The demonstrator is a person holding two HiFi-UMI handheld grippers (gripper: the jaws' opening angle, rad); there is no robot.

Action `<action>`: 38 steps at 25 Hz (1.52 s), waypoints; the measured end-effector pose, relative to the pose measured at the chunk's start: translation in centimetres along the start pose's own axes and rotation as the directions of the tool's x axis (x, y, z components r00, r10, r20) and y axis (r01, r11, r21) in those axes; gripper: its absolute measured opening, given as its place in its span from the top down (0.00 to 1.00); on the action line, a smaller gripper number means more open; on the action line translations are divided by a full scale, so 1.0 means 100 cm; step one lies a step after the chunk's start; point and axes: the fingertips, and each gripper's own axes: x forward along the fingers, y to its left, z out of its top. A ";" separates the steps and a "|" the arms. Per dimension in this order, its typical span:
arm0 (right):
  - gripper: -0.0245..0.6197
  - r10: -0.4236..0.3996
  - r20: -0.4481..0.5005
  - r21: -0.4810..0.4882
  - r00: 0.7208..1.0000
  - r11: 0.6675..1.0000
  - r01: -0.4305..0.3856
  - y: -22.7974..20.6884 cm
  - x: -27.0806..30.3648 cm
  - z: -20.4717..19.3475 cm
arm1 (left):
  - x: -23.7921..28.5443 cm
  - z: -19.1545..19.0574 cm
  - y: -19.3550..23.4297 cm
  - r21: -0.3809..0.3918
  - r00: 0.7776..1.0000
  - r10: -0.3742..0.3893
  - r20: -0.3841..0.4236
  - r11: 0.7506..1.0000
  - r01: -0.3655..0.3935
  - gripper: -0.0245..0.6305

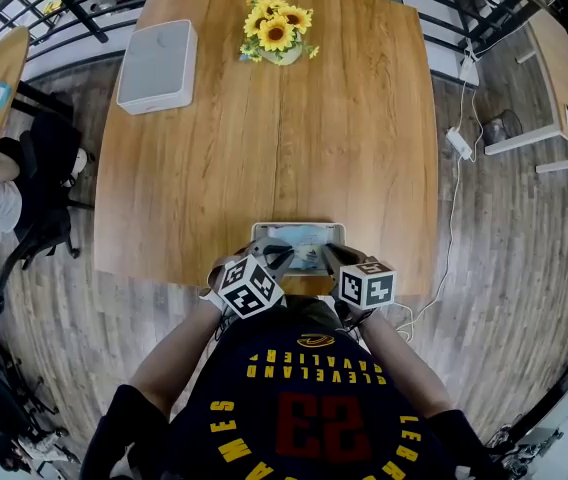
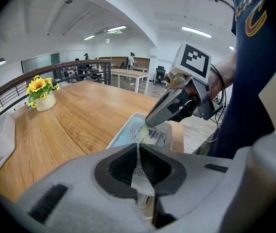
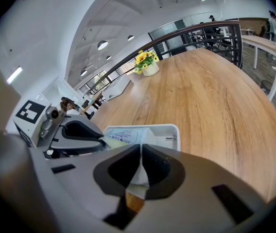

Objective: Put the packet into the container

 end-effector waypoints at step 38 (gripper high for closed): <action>0.87 0.024 0.408 -0.091 0.913 0.996 0.015 0.033 -0.097 0.116 | -0.116 0.121 0.021 -0.206 0.868 0.195 0.457 0.972 -0.110 0.83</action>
